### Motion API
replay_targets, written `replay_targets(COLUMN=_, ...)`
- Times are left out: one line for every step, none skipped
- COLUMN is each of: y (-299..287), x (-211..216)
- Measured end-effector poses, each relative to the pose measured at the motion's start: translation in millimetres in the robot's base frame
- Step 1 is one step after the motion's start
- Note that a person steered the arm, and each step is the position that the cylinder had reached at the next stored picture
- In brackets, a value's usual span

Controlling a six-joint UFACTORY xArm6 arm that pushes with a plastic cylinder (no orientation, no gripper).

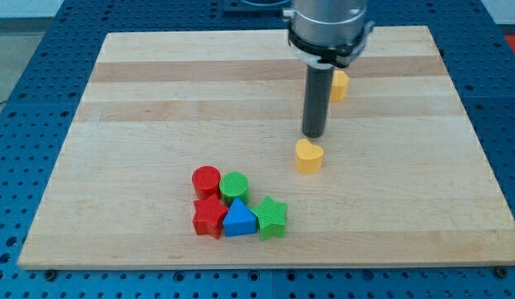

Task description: Separate the red circle from the green green circle

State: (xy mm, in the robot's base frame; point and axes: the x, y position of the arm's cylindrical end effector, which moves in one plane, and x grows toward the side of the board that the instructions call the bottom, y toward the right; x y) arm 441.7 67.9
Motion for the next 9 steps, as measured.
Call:
replay_targets(y=-24.6, x=44.7)
replay_targets(y=-44.0, x=72.2)
replay_targets(y=-22.7, x=51.6)
replay_targets(y=-14.5, x=43.8)
replay_targets(y=-33.3, x=33.9)
replay_targets(y=-102.6, x=36.6)
replay_targets(y=-133.7, x=44.3)
replay_targets(y=-146.7, x=53.7)
replay_targets(y=-166.8, x=59.5)
